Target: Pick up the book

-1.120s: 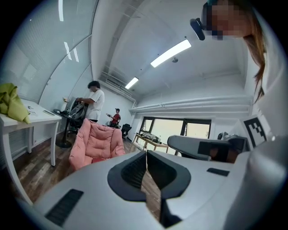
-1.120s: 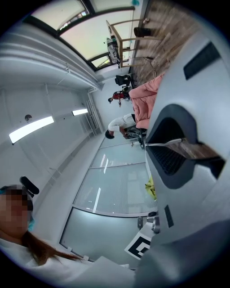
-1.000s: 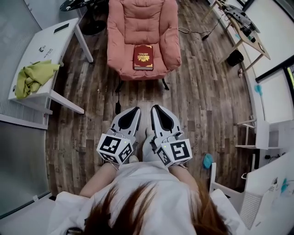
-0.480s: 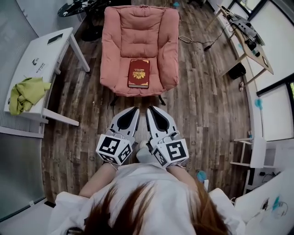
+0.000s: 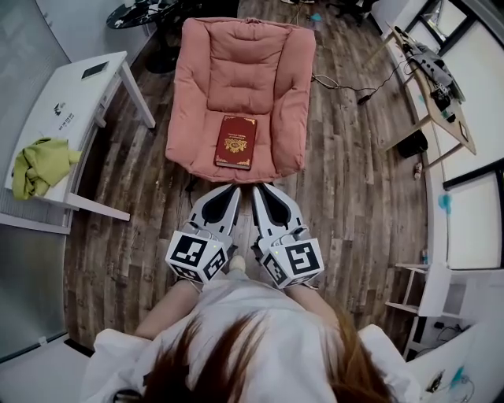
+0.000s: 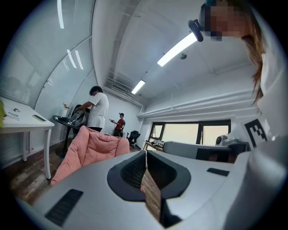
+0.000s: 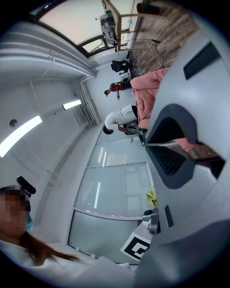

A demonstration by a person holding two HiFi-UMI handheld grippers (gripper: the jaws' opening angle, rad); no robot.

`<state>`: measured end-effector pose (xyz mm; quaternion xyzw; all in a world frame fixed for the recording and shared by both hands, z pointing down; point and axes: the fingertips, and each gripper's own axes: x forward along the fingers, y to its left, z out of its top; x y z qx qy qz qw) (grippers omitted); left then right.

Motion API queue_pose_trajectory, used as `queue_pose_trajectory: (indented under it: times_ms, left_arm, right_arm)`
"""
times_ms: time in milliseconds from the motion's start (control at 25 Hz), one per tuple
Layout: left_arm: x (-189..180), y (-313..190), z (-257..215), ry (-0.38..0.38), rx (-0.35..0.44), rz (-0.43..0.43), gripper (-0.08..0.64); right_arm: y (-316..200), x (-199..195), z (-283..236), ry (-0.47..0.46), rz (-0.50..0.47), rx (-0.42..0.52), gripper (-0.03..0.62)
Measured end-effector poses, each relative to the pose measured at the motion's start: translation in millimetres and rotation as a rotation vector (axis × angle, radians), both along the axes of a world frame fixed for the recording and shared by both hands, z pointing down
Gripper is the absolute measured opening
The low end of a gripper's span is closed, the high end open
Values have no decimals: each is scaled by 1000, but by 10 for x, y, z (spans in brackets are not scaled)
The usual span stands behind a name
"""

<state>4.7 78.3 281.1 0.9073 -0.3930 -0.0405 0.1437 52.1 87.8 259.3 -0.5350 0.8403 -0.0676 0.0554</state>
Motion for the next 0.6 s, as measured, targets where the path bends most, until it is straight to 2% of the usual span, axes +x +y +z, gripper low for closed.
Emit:
queue_pose_trajectory:
  times_ms: [200, 600]
  left_arm:
    - [84, -110, 17, -8, -3, 0, 5]
    - [27, -244, 63, -21, -19, -28, 5]
  right_arm:
    - [-127, 40, 18, -1, -19, -3, 37]
    - [-303, -55, 48, -7, -65, -12, 37]
